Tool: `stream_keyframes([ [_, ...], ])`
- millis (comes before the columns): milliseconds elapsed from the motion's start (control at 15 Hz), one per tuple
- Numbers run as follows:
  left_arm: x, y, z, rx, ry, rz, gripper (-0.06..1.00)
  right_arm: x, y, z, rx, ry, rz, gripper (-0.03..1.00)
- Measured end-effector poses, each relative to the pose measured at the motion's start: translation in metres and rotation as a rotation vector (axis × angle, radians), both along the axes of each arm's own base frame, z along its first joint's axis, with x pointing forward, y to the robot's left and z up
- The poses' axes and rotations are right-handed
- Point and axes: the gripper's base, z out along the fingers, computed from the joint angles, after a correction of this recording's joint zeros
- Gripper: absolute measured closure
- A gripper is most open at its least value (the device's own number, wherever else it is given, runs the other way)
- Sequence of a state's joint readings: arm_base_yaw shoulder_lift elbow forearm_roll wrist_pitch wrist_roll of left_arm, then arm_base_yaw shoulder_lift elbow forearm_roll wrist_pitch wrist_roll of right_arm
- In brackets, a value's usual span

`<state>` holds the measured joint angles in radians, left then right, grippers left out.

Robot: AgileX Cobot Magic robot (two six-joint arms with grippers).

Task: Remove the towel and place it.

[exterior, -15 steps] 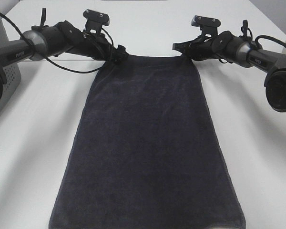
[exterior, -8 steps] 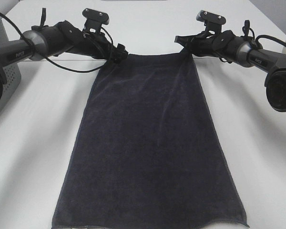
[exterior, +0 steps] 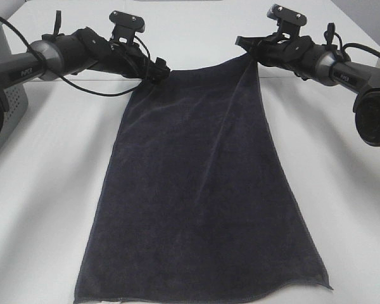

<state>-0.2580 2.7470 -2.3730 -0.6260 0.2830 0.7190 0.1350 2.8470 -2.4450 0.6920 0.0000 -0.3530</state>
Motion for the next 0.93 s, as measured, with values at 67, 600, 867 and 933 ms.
stream_keyframes([
  [67, 0.000, 0.000, 0.000, 0.000, -0.004, 0.003, 0.06, 0.000, 0.000, 0.000, 0.001, -0.004, -0.004, 0.96],
  [600, 0.001, 0.000, 0.001, 0.000, -0.007, 0.005, 0.06, -0.008, 0.006, -0.012, -0.130, 0.113, 0.174, 0.63],
  [867, 0.000, 0.000, 0.002, -0.001, 0.002, -0.004, 0.06, -0.007, -0.023, 0.008, -0.118, 0.151, 0.182, 0.28],
  [933, -0.001, -0.001, 0.005, -0.002, 0.008, -0.012, 0.06, -0.008, -0.029, 0.020, -0.114, 0.167, 0.201, 0.28],
])
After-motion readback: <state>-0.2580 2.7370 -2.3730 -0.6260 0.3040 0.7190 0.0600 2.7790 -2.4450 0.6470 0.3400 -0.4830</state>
